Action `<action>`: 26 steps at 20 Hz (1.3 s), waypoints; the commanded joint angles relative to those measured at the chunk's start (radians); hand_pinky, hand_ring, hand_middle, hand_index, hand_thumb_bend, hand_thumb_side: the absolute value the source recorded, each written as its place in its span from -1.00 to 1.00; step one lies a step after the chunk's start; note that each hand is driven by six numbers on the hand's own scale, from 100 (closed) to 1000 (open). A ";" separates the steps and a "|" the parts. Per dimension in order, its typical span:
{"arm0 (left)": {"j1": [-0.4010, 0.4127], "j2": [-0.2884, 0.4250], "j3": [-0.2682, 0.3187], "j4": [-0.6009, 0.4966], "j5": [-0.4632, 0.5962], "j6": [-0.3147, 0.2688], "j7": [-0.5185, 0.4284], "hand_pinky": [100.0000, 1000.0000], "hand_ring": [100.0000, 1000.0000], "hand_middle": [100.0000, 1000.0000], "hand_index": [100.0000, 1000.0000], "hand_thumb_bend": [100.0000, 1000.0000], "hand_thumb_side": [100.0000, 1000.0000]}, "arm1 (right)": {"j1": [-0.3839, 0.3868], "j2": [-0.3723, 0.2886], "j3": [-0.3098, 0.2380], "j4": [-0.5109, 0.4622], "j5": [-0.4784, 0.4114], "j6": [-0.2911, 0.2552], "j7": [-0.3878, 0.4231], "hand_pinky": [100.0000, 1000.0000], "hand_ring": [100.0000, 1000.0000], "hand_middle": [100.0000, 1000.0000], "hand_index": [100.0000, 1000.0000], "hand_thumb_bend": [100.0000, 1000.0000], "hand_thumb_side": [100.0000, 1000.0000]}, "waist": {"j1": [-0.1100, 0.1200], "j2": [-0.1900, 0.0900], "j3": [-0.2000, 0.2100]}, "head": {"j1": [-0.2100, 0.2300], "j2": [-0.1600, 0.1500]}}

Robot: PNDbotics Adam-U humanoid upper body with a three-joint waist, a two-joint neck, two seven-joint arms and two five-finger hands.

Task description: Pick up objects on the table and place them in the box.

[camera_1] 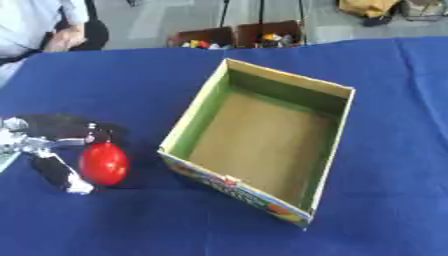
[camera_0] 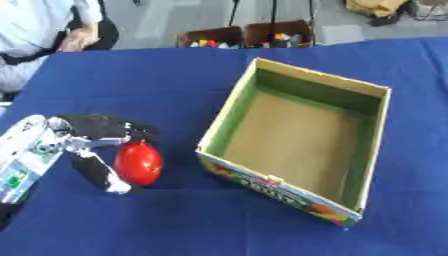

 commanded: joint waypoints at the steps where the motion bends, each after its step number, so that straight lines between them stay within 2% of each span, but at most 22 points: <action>1: -0.015 0.017 -0.001 0.000 0.015 -0.148 -0.155 0.16 0.67 1.00 0.80 -0.14 0.06 | -0.009 -0.015 -0.005 -0.012 -0.006 -0.001 0.002 0.44 0.55 0.20 0.45 -1.00 0.95 | -0.012 -0.001 -0.001 | 0.003 -0.014; 3: -0.015 0.016 -0.004 0.004 0.021 -0.145 -0.155 0.15 0.66 1.00 0.79 -0.14 0.06 | -0.008 -0.015 -0.005 -0.012 -0.006 -0.001 0.002 0.44 0.56 0.19 0.45 -1.00 0.95 | -0.012 -0.001 -0.002 | 0.004 -0.014; 7: -0.016 0.013 -0.009 0.011 0.030 -0.139 -0.155 0.09 0.62 0.94 0.76 -0.29 0.00 | -0.009 -0.014 -0.006 -0.012 -0.007 0.001 0.000 0.44 0.56 0.19 0.45 -1.00 0.96 | -0.011 0.001 -0.003 | 0.004 -0.014; 13: -0.017 0.011 -0.011 0.014 0.042 -0.120 -0.155 -0.04 0.52 0.86 0.77 -0.75 -0.12 | -0.010 -0.014 -0.006 -0.012 -0.007 0.002 -0.002 0.44 0.56 0.19 0.44 -1.00 0.96 | -0.010 0.001 -0.002 | 0.004 -0.012; 14: -0.017 0.011 -0.010 0.013 0.044 -0.114 -0.155 -0.08 0.50 0.77 0.75 -0.91 -0.14 | -0.010 -0.014 -0.006 -0.012 -0.007 0.002 -0.002 0.44 0.56 0.19 0.44 -1.00 0.96 | -0.010 0.001 -0.002 | 0.004 -0.011; 16: -0.018 0.011 -0.005 0.009 0.049 -0.103 -0.155 -0.08 0.50 0.75 0.74 -1.00 -0.13 | -0.009 -0.014 -0.006 -0.012 -0.007 0.002 -0.003 0.44 0.56 0.19 0.44 -1.00 0.97 | -0.011 0.001 -0.001 | 0.005 -0.010; 26: -0.019 0.016 0.005 -0.015 0.066 -0.064 -0.155 -0.13 0.49 0.69 0.73 -1.00 -0.16 | -0.010 -0.014 -0.005 -0.012 -0.010 0.003 -0.002 0.44 0.56 0.19 0.44 -1.00 0.97 | -0.010 -0.002 0.002 | 0.008 -0.002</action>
